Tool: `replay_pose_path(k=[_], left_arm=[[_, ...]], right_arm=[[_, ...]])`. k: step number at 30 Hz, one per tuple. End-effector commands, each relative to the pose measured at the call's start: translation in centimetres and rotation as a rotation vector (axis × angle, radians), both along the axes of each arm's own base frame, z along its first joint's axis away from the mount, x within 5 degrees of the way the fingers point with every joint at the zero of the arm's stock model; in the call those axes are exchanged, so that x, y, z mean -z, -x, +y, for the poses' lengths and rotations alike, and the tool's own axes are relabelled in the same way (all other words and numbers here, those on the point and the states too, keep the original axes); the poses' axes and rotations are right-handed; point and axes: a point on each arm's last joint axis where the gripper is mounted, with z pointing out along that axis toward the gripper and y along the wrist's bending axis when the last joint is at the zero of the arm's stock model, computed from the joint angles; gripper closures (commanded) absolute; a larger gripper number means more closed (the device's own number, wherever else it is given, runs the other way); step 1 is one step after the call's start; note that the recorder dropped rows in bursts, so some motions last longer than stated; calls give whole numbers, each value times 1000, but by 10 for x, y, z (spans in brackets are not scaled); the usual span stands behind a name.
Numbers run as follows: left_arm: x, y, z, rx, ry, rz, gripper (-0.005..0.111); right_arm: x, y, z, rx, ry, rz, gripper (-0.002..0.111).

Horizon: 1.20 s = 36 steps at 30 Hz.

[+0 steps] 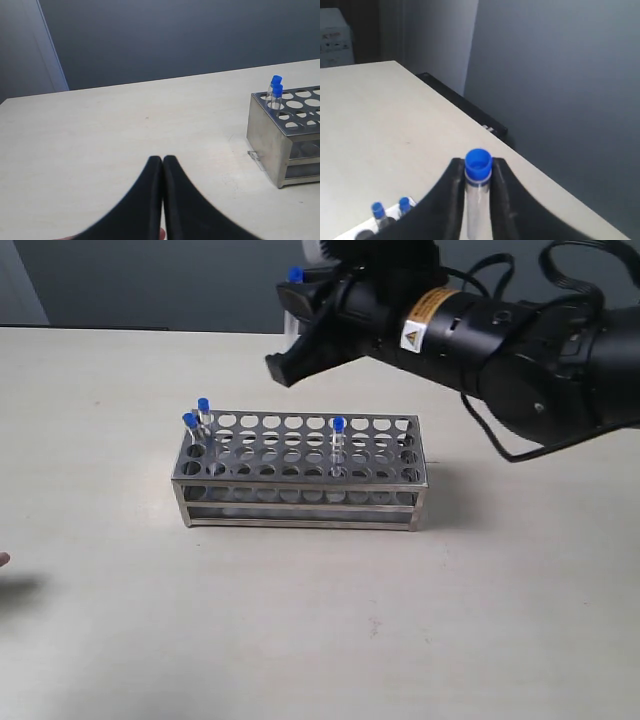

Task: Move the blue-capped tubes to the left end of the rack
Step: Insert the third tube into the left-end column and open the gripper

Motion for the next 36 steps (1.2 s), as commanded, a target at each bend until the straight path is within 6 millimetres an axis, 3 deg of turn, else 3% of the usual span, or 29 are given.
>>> replay_pose_path(k=[1,7,14,27,36], left_arm=[[-3,0,-1,7,5,-14,106],[-3,0,-1,7,5,-14,106],[-3,0,-1,7,5,-14,106],[-3,0,-1,7,5,-14,106],[-3,0,-1,7,5,-14,106]], right_arm=[[12,9,31,-74,18,31,109],[44,18,65,-145,64,80,109],[61,22,88,-184,80,106,109],[80,17,97,-183,111,134,109],[106,15,99,-163,154,212,106]])
